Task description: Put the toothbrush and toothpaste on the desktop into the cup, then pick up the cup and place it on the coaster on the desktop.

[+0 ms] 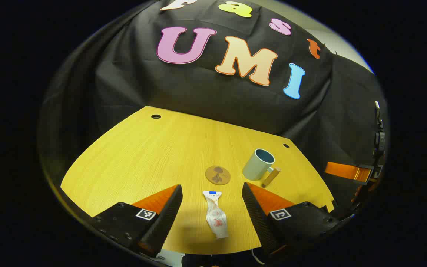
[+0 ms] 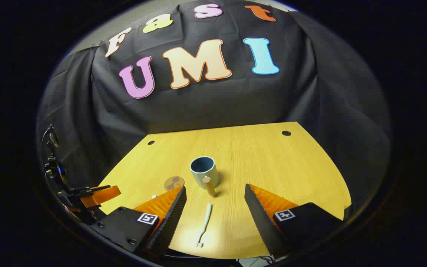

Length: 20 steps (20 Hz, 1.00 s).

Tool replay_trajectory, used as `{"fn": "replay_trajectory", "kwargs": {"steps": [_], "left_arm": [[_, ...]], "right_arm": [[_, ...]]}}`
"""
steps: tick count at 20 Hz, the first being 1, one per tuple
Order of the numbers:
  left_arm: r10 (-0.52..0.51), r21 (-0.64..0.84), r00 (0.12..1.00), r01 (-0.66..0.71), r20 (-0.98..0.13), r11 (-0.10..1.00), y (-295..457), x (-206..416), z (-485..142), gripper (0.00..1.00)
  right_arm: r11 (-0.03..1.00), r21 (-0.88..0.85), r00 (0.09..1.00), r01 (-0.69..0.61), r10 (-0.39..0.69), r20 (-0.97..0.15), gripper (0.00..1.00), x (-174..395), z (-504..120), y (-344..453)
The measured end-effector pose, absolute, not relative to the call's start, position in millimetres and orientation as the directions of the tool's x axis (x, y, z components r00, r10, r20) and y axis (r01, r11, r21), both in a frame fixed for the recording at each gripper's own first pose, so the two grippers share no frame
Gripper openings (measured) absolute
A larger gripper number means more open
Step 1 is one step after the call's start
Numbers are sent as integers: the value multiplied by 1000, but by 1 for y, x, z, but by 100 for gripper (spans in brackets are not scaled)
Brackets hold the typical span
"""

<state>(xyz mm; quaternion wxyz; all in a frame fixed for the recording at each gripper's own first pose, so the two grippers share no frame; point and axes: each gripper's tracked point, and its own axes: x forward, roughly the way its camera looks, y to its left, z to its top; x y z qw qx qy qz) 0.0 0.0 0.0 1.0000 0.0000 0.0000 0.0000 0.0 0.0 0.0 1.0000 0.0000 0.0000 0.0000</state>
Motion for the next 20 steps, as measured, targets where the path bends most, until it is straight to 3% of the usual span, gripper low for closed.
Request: {"fn": "replay_trajectory", "kwargs": {"steps": [14,16,17,18,20], "left_arm": [[11,20,999,-11,-34,1000,33,4,0,95],[-4,24,999,5,-41,1000,32,8,-1,95],[-18,26,998,19,-54,999,29,10,-3,95],[-31,32,997,34,-69,999,27,14,-6,95],[-58,44,994,62,-96,997,20,19,-8,95]], "right_arm": [[999,-52,995,5,-10,-96,98,23,-37,32],[999,-47,995,-1,-3,-101,98,23,-37,38],[999,-42,995,1,-6,-103,93,24,-36,37],[999,-38,994,10,-14,-105,98,25,-37,36],[999,-31,993,29,-33,-114,98,27,-40,31]]}}
